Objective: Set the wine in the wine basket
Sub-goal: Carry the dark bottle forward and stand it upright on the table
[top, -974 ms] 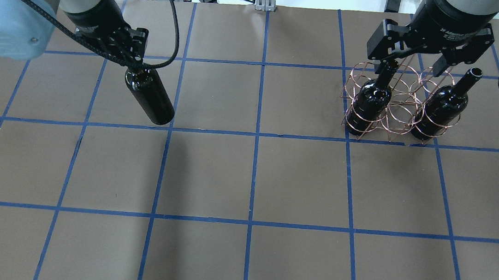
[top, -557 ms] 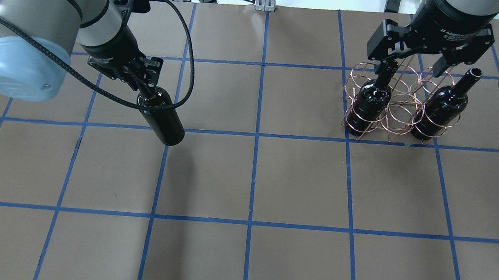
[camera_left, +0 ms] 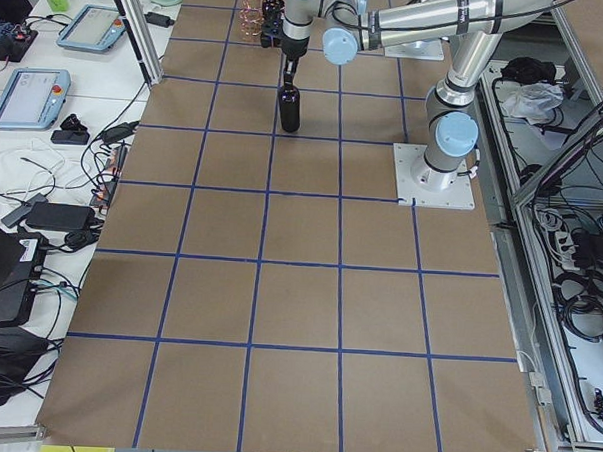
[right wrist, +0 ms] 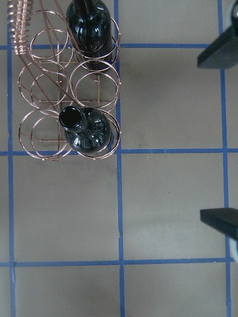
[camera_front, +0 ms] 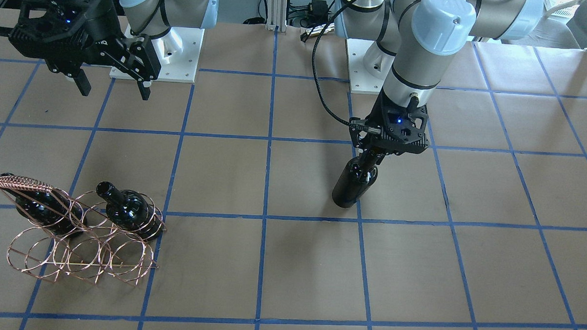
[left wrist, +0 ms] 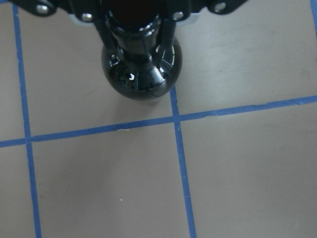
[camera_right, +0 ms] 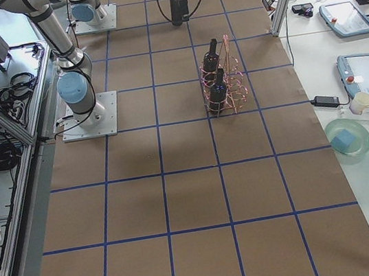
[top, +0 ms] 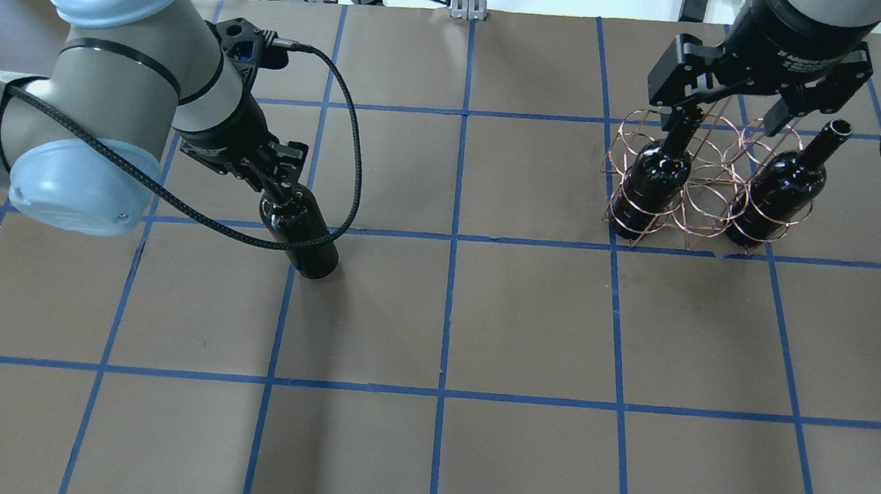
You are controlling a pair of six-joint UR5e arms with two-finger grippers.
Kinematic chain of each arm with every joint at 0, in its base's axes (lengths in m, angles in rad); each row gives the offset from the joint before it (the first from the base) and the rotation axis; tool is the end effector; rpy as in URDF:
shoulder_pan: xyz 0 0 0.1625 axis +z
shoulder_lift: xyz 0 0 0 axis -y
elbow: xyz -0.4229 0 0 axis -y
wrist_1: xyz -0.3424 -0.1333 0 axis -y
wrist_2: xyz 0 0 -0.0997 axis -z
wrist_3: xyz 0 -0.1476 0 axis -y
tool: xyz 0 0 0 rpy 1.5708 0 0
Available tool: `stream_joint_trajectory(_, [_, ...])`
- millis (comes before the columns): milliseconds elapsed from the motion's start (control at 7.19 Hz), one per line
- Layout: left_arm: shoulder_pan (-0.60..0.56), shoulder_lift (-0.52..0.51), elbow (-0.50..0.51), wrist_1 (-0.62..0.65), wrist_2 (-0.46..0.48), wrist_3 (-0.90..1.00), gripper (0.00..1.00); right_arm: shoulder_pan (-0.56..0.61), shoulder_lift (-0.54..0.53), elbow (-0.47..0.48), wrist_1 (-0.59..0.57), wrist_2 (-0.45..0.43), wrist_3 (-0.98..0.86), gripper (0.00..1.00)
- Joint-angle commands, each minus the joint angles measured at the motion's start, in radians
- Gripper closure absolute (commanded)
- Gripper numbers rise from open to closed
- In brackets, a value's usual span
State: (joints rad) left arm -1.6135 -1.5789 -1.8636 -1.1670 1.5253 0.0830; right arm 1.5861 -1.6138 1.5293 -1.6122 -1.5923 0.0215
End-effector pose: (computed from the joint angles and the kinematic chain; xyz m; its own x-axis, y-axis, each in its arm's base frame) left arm -0.1589 -0.4384 0.3475 -0.9909 0.1295 0.0366 0.1250 0.9865 -0.1061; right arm 0.1369 -0.4384 0.4800 -0.9998 0.0087 0.0186 0.0063 0.9920 -0.1260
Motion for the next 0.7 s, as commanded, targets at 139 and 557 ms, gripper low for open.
stream_joint_trajectory(139, [-0.006, -0.01, 0.003, 0.0, 0.004, -0.009, 1.0, 0.0, 0.0, 0.0, 0.0, -0.002, 0.0, 0.0])
stream_joint_trajectory(557, [-0.003, -0.012, 0.006, 0.001, 0.004, -0.017, 0.92, 0.0, -0.012, 0.0, -0.012, -0.018, -0.027, 0.0])
